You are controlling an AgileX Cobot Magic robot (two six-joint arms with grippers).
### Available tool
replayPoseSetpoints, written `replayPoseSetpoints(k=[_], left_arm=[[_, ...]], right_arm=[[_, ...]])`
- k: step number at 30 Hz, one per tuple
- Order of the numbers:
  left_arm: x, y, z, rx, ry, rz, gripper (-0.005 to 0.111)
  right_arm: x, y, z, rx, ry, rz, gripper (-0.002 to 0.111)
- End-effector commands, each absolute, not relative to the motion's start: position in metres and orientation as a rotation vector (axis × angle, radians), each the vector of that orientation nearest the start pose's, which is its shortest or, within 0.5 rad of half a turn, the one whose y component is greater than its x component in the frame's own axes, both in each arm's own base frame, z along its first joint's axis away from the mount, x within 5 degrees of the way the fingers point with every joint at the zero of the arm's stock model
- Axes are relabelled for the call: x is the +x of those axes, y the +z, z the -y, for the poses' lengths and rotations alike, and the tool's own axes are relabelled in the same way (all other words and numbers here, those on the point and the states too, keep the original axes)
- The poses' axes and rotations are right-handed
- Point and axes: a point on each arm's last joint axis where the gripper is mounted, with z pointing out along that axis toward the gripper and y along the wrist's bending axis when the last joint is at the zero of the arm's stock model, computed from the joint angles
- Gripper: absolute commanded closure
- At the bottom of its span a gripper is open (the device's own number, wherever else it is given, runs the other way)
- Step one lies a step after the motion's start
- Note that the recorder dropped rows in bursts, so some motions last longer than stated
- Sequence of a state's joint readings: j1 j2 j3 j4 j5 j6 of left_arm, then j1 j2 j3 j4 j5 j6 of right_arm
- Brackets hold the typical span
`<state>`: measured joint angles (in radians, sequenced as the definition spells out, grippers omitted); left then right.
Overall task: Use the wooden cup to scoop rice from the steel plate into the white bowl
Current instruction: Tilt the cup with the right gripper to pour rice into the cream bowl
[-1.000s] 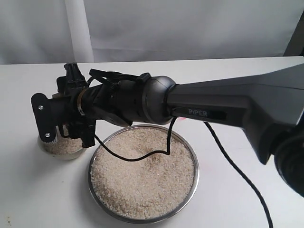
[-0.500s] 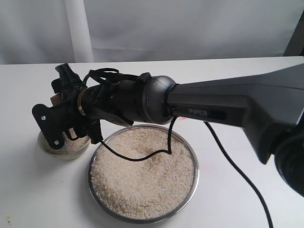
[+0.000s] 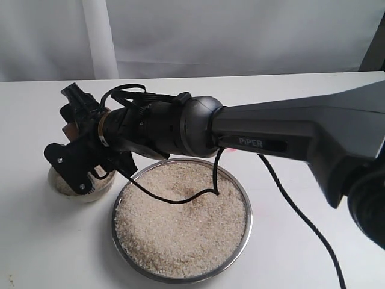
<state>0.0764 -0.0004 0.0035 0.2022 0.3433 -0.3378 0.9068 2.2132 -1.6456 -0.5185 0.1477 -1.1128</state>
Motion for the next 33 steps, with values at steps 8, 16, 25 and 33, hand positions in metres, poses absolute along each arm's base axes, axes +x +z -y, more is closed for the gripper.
replayPoseSetpoints(k=[8, 16, 25, 33], left_arm=[[0.0530, 0.1833, -0.0096, -0.248, -0.001, -1.797, 0.107], [0.0530, 0.1833, -0.0096, -0.248, -0.001, -1.797, 0.107], [0.0530, 0.1833, -0.0096, -0.248, -0.001, -1.797, 0.107], [0.0530, 0.1833, -0.0096, -0.248, -0.001, -1.797, 0.107]], right_arm=[[0.3265, 0.1866, -0.3910, -2.073, -0.516, -0.668, 0.108], [0.3264, 0.1898, -0.3937, -2.088, -0.589, -0.506, 0.108], [0.3265, 0.1902, -0.3939, -2.131, -0.673, -0.359, 0.108], [0.3249, 0.1953, -0.3988, -2.066, -0.659, -0.308, 0.108]])
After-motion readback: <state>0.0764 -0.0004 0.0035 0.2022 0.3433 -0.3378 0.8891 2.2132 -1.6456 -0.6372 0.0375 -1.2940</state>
